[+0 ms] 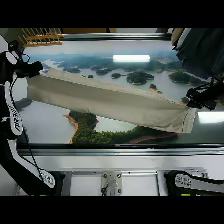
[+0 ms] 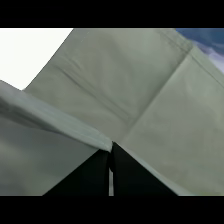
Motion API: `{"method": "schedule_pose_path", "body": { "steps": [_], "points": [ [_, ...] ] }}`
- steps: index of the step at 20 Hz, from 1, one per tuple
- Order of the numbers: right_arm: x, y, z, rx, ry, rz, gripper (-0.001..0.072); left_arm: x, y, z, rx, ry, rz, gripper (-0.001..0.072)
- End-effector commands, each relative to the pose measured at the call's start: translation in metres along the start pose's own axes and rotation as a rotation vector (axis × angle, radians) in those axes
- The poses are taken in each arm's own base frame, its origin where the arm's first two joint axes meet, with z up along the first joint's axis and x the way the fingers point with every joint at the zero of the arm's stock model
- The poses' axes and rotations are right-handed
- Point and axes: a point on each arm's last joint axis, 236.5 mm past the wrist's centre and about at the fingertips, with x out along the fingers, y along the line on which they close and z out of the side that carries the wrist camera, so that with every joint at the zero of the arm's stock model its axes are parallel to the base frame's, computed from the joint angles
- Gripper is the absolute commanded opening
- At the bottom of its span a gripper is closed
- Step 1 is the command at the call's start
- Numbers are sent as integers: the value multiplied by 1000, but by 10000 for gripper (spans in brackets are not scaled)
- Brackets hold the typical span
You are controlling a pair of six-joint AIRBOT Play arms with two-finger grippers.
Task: Fold the clothes and pants, and hang the long-sleeved shirts on hangers.
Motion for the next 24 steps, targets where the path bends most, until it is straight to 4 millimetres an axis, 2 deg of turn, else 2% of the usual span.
{"method": "schedule_pose_path", "body": {
  "steps": [1,4,7,11,17,20,24],
  "points": [
    [-1,2,15,15,-62,10,12,16,-20,13,-66,-71,-88,3],
    [-1,4,27,24,-113,17,13,12,-29,28,-55,-133,-99,3],
    [-3,6,35,40,-149,24,13,14,-32,32,-54,-152,-104,3],
    [-1,7,35,35,-145,24,12,19,-39,34,-47,-170,-111,4],
    [-2,1,43,54,-182,-2,13,39,-51,33,-38,-191,-124,3],
    [-3,2,51,60,-212,5,13,49,-65,30,-21,-200,-136,4],
    [8,0,51,65,-190,0,13,45,-82,49,-9,-297,-160,4]
  ]
}}
